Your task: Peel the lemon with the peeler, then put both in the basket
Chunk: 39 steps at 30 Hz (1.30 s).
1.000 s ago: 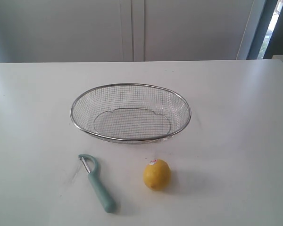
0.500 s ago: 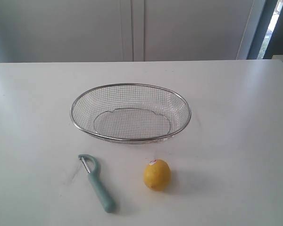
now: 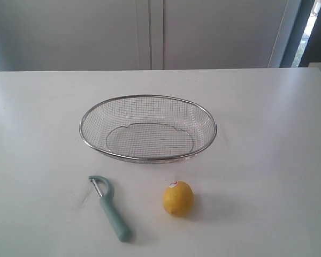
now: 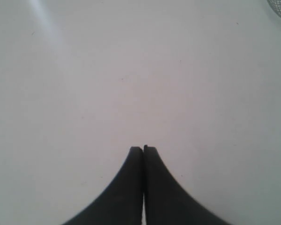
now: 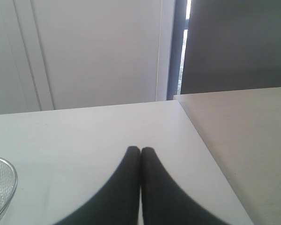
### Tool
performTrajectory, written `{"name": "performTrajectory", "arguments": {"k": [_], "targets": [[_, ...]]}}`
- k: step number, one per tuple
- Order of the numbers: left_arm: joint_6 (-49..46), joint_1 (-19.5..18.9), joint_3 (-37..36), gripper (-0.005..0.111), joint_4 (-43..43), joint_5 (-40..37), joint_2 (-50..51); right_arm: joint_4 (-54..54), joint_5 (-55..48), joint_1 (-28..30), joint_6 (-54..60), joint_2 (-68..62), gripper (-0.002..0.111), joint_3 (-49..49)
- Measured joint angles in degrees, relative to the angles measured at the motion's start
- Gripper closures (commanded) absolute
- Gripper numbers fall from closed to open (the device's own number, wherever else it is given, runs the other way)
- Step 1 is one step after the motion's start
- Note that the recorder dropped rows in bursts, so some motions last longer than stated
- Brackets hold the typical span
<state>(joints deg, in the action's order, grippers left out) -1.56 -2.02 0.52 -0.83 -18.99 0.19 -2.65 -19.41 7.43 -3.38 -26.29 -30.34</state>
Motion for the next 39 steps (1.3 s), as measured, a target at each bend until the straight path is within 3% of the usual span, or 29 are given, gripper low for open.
{"name": "performTrajectory", "arguments": {"k": [8,25,39], "targets": [[0.0,0.0,0.0,0.107,0.0,0.0,0.0,0.2,-0.7,0.0,0.0,-0.1,0.108,-0.4],[0.0,0.0,0.0,0.107,0.0,0.0,0.0,1.9,-18.6,0.0,0.1,-13.4,0.108,-12.3],[0.0,0.0,0.0,0.107,0.0,0.0,0.0,7.5,-28.1,0.0,0.4,-22.9,0.108,-14.0]]}}
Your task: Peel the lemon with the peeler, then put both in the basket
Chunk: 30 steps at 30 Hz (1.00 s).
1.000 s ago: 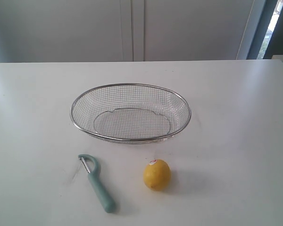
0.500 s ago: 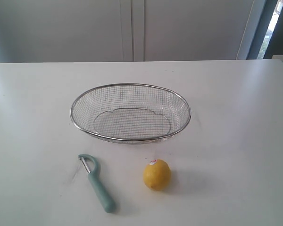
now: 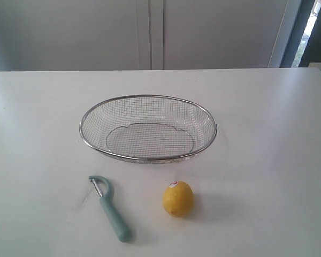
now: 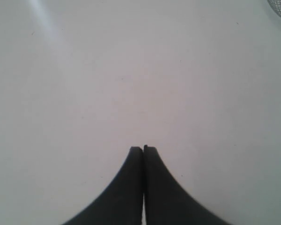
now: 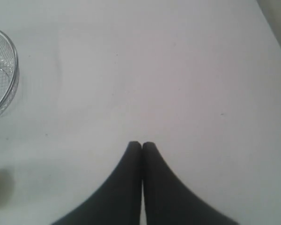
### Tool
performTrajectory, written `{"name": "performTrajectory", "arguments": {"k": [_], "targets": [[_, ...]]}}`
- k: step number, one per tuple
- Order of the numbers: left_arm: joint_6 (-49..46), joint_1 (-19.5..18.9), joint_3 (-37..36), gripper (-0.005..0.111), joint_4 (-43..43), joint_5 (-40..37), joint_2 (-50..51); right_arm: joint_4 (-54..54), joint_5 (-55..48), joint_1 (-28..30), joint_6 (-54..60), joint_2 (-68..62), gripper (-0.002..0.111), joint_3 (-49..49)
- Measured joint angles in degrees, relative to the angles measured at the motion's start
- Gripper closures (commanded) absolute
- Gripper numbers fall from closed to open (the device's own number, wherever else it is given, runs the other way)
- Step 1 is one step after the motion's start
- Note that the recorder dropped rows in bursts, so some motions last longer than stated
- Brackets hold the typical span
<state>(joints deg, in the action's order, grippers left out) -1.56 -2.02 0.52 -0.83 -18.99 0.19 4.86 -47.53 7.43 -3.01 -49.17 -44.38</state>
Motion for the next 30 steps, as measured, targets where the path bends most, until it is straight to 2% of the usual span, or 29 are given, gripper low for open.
{"name": "performTrajectory", "arguments": {"k": [16,30], "targets": [[0.0,0.0,0.0,0.107,0.0,0.0,0.0,1.5,-5.2,0.0,0.9,-6.5,0.108,-3.0],[0.0,0.0,0.0,0.107,0.0,0.0,0.0,10.8,-9.3,-0.4,9.6,-12.7,0.108,-4.2]]}}
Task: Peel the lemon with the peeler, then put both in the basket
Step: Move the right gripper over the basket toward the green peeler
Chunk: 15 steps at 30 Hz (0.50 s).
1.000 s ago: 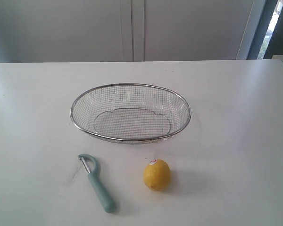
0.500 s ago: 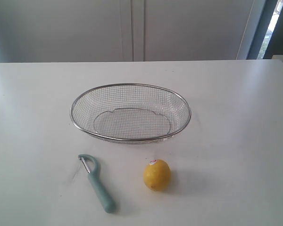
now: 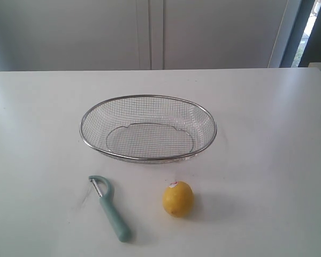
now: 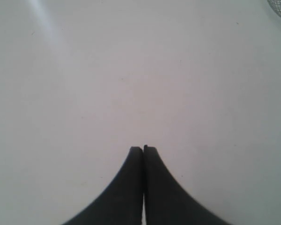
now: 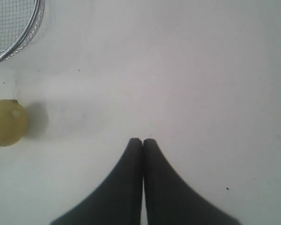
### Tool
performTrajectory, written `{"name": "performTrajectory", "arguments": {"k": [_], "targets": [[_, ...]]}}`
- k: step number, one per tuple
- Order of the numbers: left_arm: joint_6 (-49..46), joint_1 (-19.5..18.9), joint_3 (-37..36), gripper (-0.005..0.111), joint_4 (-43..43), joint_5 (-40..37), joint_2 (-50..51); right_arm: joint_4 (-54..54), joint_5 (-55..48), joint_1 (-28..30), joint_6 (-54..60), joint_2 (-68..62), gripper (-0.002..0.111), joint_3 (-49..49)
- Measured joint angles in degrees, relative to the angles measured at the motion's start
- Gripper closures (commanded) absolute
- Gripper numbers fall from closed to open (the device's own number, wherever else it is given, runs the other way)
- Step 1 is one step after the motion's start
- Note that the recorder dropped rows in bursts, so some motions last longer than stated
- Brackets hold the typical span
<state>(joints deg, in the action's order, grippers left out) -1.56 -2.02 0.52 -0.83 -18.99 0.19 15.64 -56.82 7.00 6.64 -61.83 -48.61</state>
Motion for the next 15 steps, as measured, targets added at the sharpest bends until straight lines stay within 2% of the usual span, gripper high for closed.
{"name": "performTrajectory", "arguments": {"k": [6,15], "targets": [[0.0,0.0,0.0,0.107,0.0,0.0,0.0,0.1,-0.3,-3.6,0.1,-1.6,0.108,-1.6],[0.0,0.0,0.0,0.107,0.0,0.0,0.0,0.2,1.8,-13.2,-1.1,-5.3,0.108,-1.8]]}}
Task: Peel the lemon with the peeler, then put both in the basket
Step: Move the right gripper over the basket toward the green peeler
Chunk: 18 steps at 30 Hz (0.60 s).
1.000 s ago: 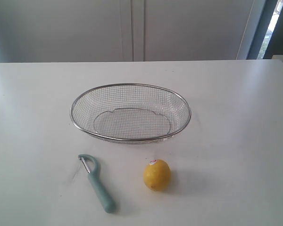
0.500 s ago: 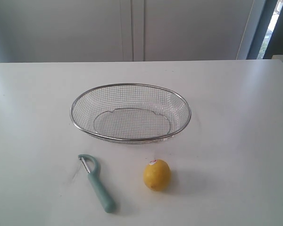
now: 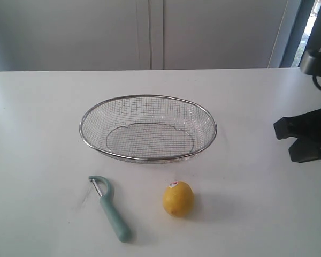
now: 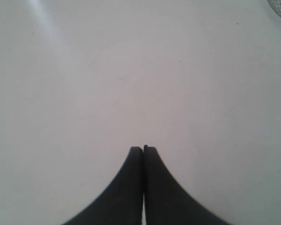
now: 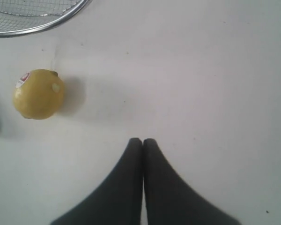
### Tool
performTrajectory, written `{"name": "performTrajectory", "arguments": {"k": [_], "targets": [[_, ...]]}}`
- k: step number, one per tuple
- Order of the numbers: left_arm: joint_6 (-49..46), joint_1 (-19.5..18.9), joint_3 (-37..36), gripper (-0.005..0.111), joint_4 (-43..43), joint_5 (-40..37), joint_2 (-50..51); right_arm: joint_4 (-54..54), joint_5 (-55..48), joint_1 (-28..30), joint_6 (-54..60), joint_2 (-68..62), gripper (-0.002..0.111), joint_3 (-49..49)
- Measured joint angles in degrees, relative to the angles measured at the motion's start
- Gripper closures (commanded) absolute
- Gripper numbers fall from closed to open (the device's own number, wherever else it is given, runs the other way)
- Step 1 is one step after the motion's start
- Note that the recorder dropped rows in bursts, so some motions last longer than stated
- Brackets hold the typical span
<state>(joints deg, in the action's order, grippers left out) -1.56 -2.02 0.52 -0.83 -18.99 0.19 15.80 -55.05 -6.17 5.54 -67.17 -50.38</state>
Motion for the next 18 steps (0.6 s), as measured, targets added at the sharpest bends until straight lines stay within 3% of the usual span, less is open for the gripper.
{"name": "performTrajectory", "arguments": {"k": [18], "targets": [[0.0,0.0,0.0,0.107,0.0,0.0,0.0,0.1,2.1,-14.3,-3.0,-11.9,0.108,-10.9]]}}
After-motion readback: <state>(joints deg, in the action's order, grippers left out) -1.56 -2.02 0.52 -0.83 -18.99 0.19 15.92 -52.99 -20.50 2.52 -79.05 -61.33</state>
